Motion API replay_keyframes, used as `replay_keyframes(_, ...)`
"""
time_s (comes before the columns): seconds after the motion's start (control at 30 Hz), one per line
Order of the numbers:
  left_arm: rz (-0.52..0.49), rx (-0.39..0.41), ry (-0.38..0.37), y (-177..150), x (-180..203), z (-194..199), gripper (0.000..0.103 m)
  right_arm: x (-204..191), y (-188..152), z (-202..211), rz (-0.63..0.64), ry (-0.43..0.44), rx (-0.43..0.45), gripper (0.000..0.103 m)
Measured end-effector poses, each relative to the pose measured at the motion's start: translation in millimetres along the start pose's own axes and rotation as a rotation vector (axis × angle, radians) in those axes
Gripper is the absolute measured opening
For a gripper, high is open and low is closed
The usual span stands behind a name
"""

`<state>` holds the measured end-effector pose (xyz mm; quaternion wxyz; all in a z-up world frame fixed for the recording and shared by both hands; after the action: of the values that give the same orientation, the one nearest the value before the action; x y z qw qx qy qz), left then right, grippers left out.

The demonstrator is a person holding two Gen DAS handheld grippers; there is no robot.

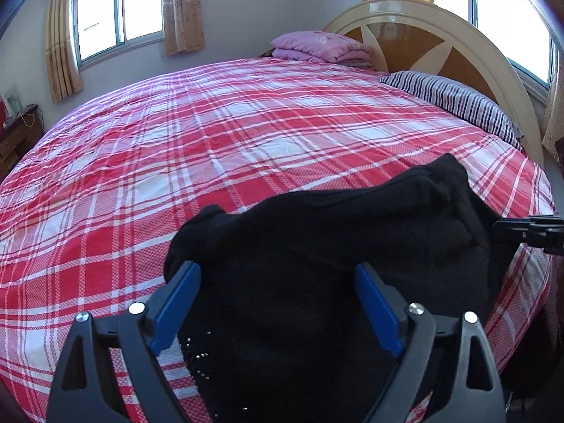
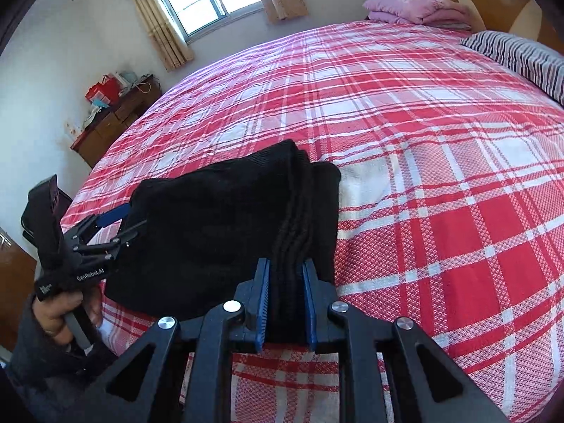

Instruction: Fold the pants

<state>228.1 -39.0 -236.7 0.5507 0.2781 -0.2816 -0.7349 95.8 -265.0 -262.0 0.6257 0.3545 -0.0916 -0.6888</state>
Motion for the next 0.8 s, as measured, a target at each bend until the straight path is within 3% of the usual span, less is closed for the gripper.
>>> replay_keyframes(0.1, -0.007, 0.002, 0.008, 0.0, 1.9, 0.5, 0.094, -1.6, 9.8, 10.1, 0.012, -0.06, 0.041, 0.039)
replay_keyframes(0.17, 0.002, 0.0, 0.008, 0.0, 2.1, -0.5, 0.095, -12.4, 27.1, 21.0, 0.064, -0.096, 0.115, 0.044)
replay_keyframes(0.3, -0.007, 0.001, 0.012, -1.5, 5.3, -0.7, 0.095, -48.4, 55.1, 18.7, 0.104, 0.045, 0.18, 0.061)
replay_keyframes(0.4, -0.009, 0.001, 0.013, -1.9, 6.4, -0.9, 0.097, -59.1, 62.6, -10.7, 0.078, 0.125, 0.123, 0.062)
replay_keyframes(0.57, -0.019, 0.0, 0.008, -2.1, 8.5, -1.4, 0.098, -26.9, 54.5, -60.6, 0.032, 0.019, -0.004, 0.062)
replay_keyframes(0.8, -0.024, -0.004, 0.012, -3.0, 10.8, 0.1, 0.099, -31.2, 49.5, -48.6, 0.087, -0.013, 0.019, 0.062)
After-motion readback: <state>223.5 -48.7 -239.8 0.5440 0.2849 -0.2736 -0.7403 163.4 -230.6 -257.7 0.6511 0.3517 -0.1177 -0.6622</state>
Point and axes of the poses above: each gripper's, at about its wrist camera, not at the fingertips, and z roughly against the way its jaws point, x to its right, y to its top, the point moved 10 cm from there along -z, roughly the way its jaws point, and after that the axes turned 10 degrees about y, right-handed, at the moved point
